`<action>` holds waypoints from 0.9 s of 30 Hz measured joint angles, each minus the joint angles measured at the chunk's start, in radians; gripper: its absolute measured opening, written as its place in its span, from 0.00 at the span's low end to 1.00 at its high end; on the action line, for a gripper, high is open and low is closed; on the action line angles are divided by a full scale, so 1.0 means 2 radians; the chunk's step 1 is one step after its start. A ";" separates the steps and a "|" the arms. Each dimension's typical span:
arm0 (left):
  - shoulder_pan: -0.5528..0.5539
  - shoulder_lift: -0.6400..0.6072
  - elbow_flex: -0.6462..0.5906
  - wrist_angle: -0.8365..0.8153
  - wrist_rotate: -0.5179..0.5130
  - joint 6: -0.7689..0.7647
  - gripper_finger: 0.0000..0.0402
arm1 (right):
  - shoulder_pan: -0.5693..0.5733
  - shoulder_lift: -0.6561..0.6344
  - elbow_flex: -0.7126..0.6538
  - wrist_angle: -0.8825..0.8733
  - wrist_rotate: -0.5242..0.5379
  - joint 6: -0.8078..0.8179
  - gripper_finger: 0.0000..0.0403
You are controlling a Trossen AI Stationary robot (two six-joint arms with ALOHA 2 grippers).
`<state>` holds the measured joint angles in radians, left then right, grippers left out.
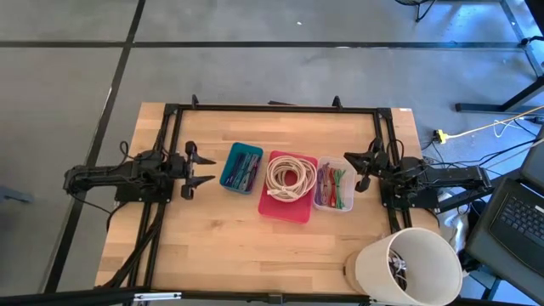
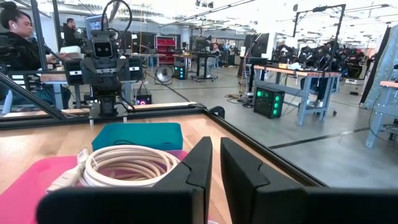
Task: Pick & Place USB Port
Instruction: Return to Home Position
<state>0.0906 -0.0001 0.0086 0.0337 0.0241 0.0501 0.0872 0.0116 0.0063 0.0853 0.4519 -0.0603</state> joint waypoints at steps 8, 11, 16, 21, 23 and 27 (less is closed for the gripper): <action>0.000 0.000 0.000 -0.004 -0.001 -0.005 0.54 | 0.000 0.000 0.000 0.000 0.000 0.000 0.09; 0.000 0.000 0.000 -0.004 -0.001 -0.005 0.54 | 0.000 0.000 0.000 0.000 0.000 0.000 0.09; 0.000 0.000 0.000 -0.004 -0.001 -0.005 0.54 | 0.000 0.000 0.000 0.000 0.000 0.000 0.09; 0.000 0.000 0.000 -0.004 -0.001 -0.005 0.54 | 0.000 0.000 0.000 0.000 0.000 0.000 0.09; 0.000 0.000 0.000 -0.004 -0.001 -0.005 0.54 | 0.000 0.000 0.000 0.000 0.000 0.000 0.09; 0.000 0.000 0.000 -0.004 -0.001 -0.005 0.54 | 0.000 0.000 0.000 0.000 0.000 0.000 0.09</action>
<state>0.0914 0.0006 0.0086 0.0261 0.0219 0.0402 0.0872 0.0116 0.0063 0.0853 0.4519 -0.0597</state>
